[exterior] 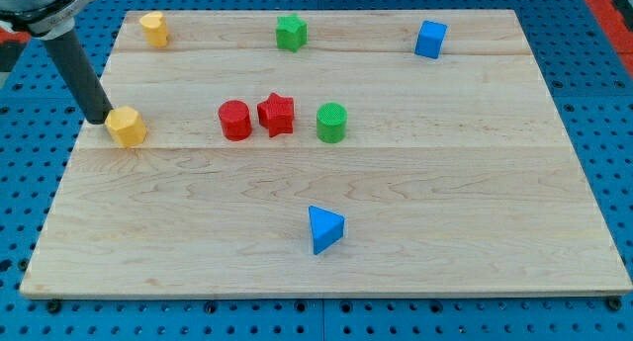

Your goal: Push the green circle vertically below the blue cube

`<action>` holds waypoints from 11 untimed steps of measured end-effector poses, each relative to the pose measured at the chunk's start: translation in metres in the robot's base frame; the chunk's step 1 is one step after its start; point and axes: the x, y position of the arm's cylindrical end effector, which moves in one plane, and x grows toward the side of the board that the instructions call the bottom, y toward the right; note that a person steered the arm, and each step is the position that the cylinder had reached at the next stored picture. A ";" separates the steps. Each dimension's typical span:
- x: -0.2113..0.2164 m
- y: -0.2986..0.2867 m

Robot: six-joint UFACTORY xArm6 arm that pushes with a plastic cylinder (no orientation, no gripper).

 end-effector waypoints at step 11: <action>-0.011 0.450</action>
